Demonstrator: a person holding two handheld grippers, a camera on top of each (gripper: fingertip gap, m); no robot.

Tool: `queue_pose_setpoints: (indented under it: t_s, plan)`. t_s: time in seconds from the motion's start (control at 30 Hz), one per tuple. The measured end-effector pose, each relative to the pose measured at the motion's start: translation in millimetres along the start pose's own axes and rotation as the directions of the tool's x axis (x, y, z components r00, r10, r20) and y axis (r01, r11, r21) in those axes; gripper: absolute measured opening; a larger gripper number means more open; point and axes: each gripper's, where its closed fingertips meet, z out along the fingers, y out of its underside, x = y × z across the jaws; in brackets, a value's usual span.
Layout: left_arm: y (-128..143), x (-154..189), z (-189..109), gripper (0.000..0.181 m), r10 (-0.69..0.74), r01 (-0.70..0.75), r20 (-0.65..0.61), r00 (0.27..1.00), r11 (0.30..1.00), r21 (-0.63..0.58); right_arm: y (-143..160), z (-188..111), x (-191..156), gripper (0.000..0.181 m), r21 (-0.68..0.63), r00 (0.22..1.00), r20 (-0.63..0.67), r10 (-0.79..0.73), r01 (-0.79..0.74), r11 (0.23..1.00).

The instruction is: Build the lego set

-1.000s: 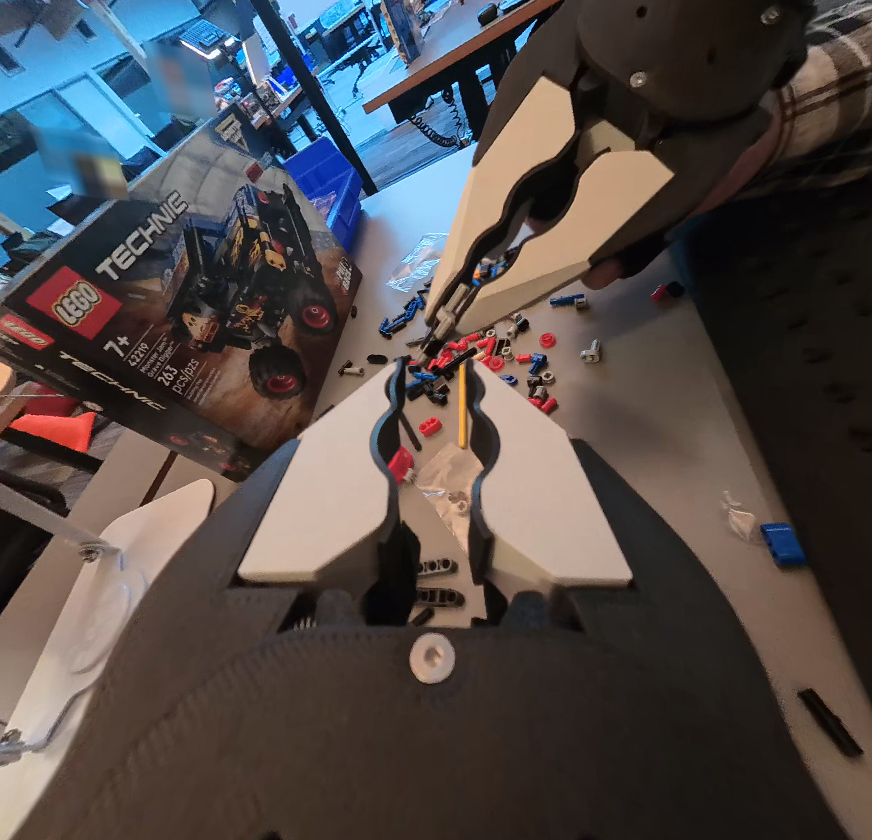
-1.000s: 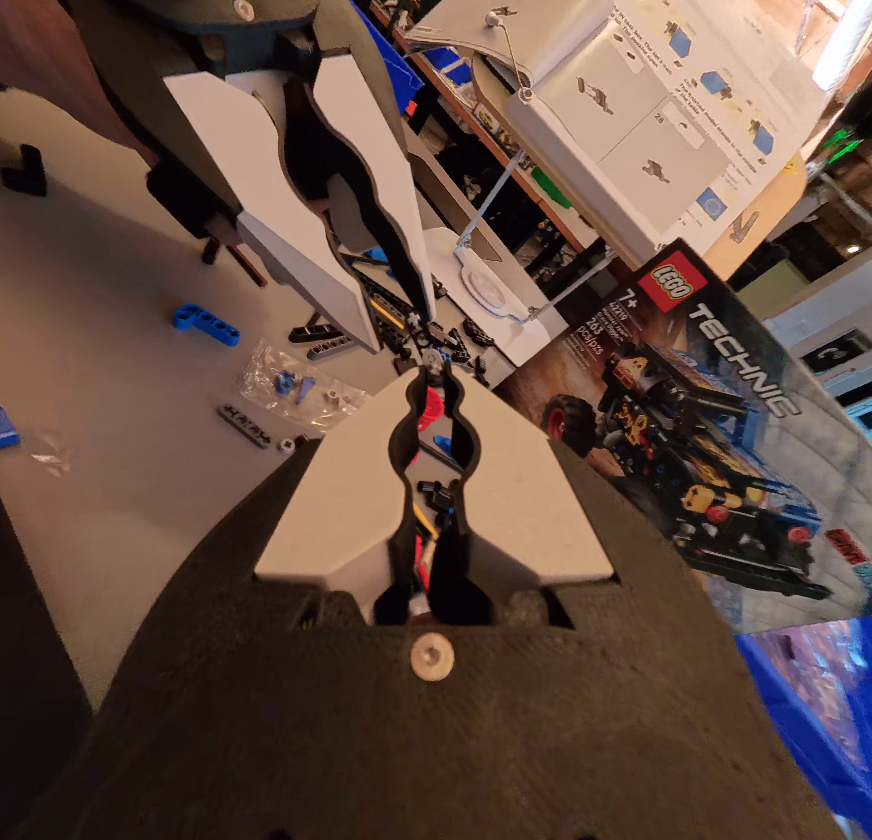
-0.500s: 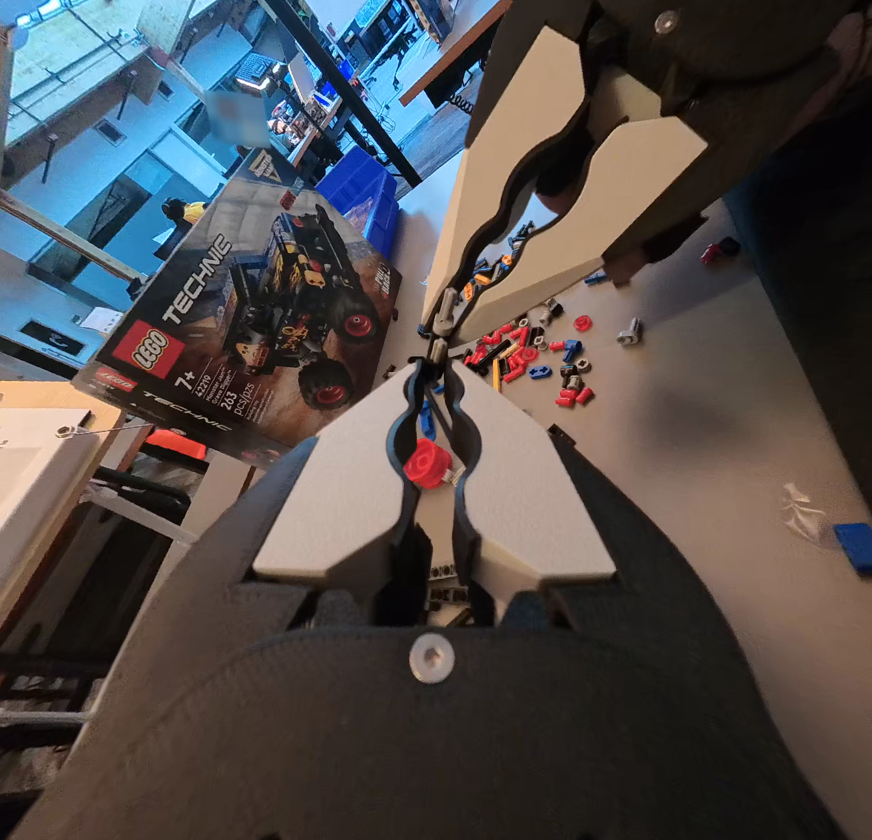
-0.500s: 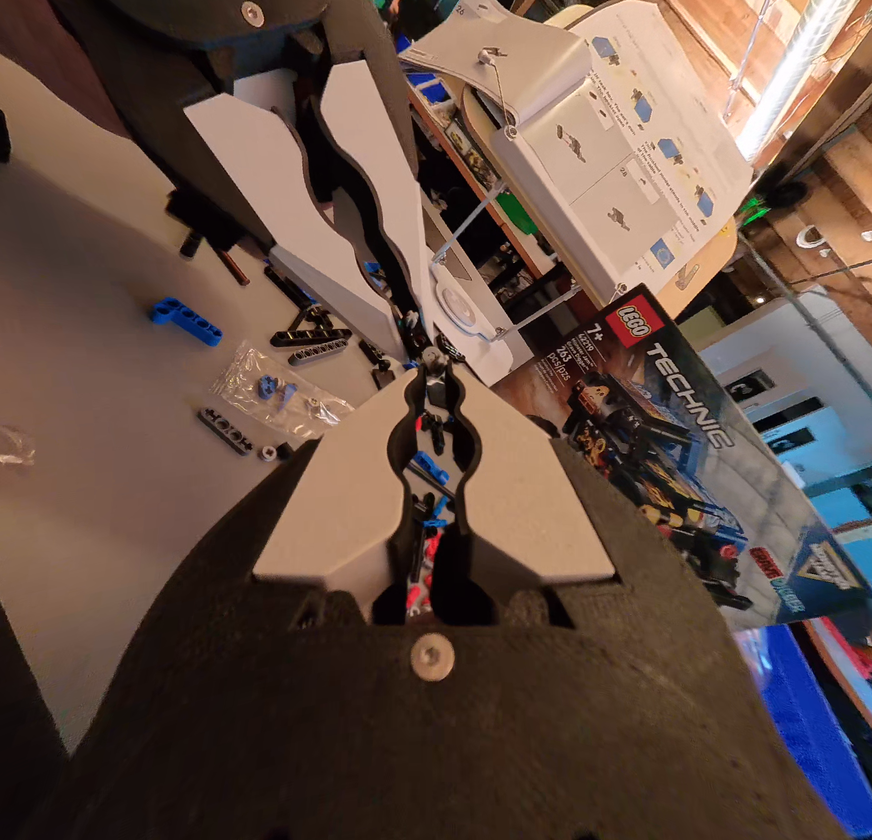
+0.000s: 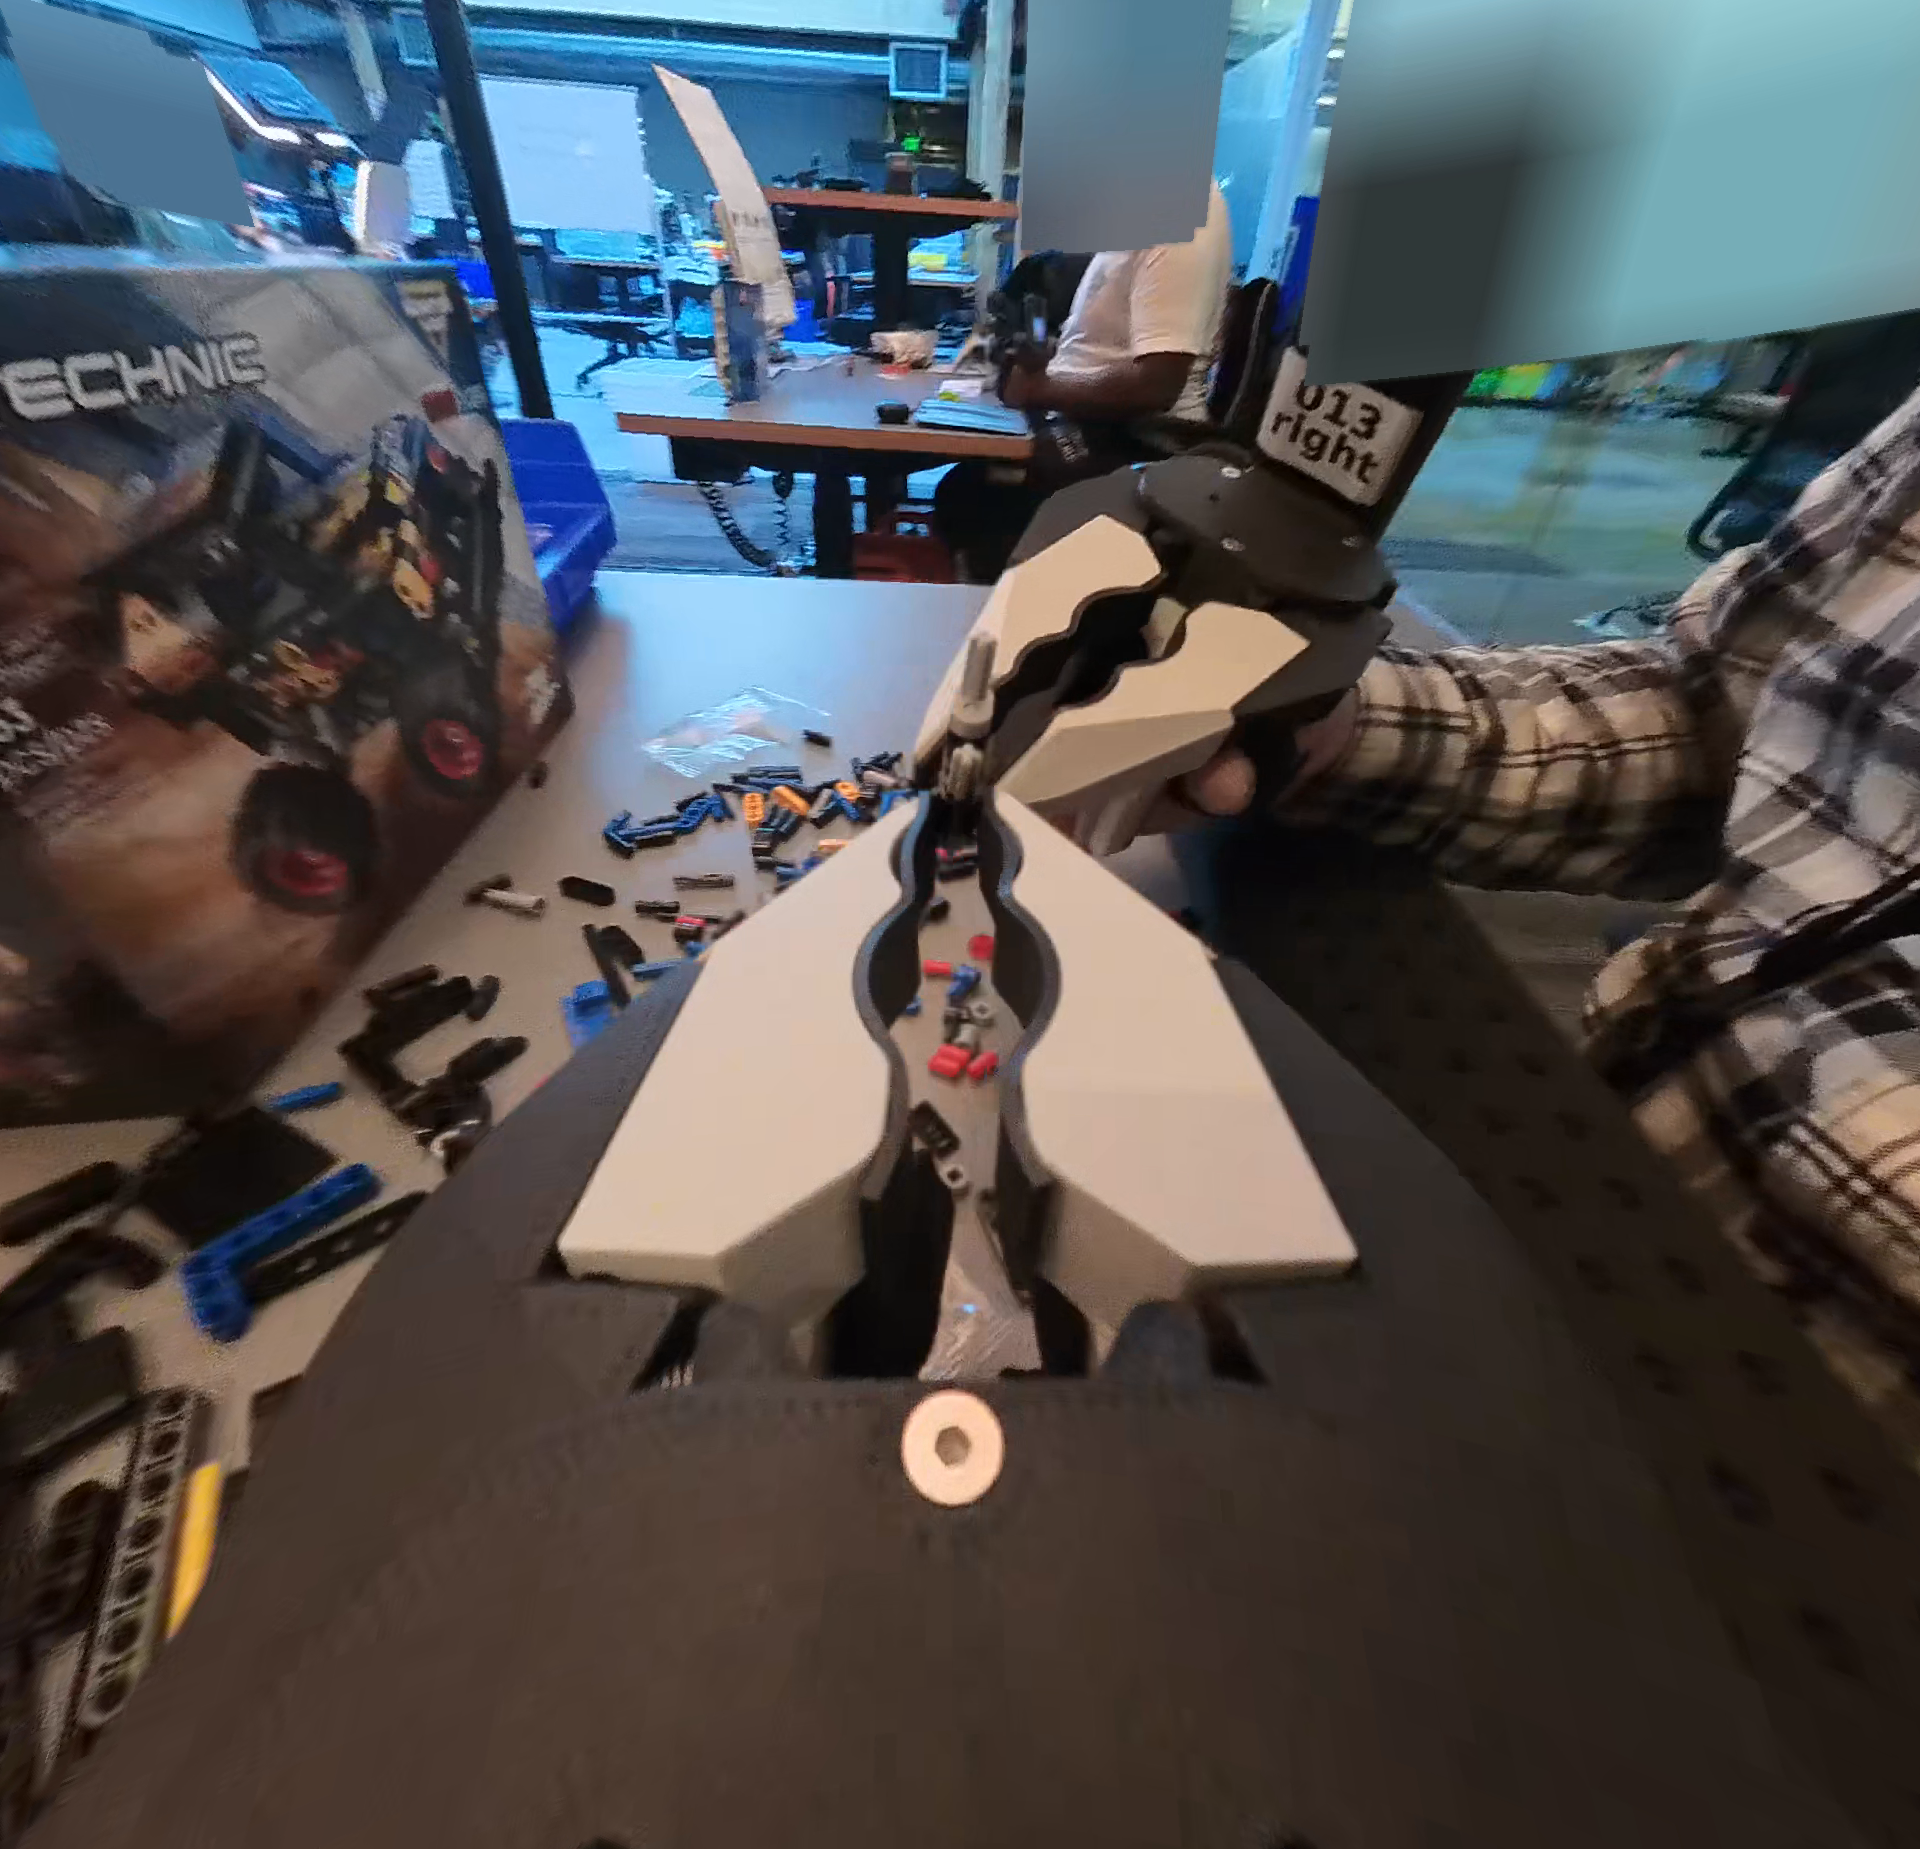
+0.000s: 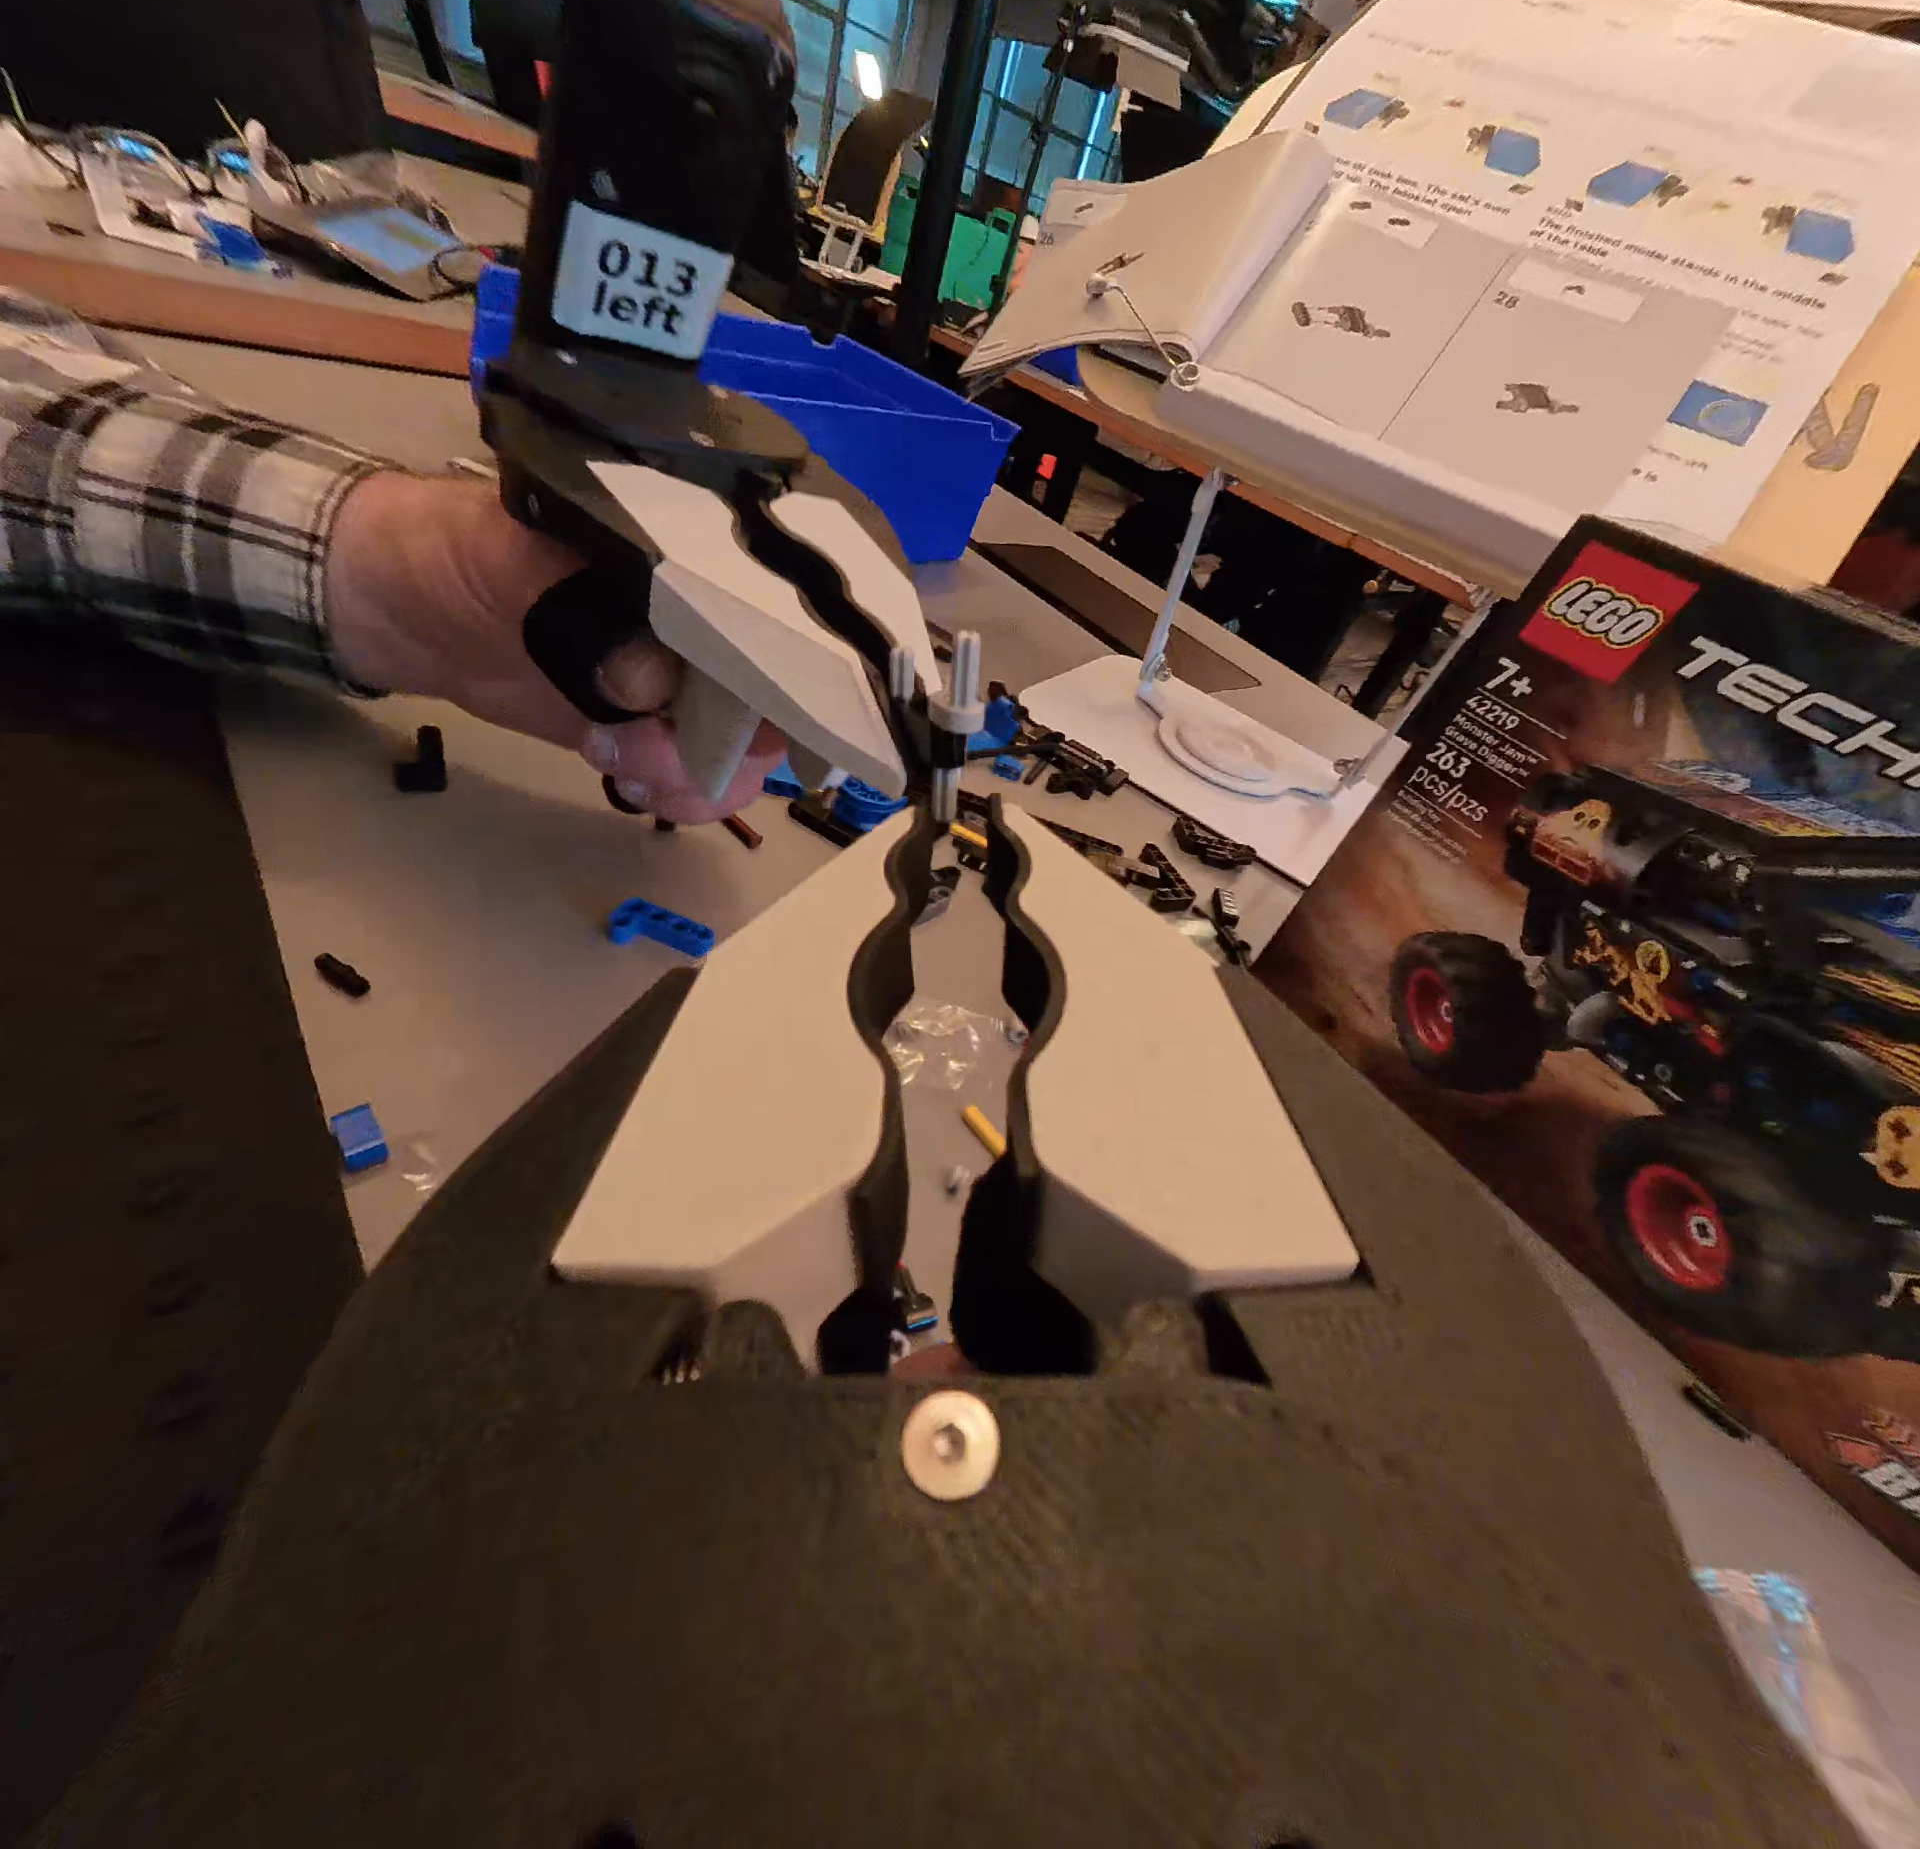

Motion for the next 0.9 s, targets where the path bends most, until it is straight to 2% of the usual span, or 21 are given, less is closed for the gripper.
queue_pose_setpoints:
  t_s: [0.3, 0.43, 0.63, 0.9]
  plan:
    - [0.1, 7.0, 1.3, 0.006, 0.004, -0.004, -0.039, 0.999, 1.000, 0.007, -6.0, -1.7, -4.8, 0.003, 0.030, 0.999, 0.044, 0.005, -0.006, 1.000]
    - [1.0, 6.5, 1.5, 0.006, 0.033, -0.033, -0.022, 0.999, 0.999, -0.008, -6.3, -2.7, -4.0, 0.003, 0.026, 0.999, 0.022, -0.046, 0.045, 0.999]
    - [3.7, 0.0, 0.3, 0.015, 0.155, -0.150, 0.062, 0.986, 0.986, -0.069, -7.3, -4.1, 1.1, 0.003, 0.016, 0.992, -0.037, -0.123, 0.124, 0.992]
    - [-4.0, -5.8, -3.4, 0.025, 0.203, -0.196, 0.119, 0.972, 0.978, -0.071, -0.3, -5.0, 11.3, 0.003, -0.072, 0.947, -0.141, -0.289, 0.281, 0.957]
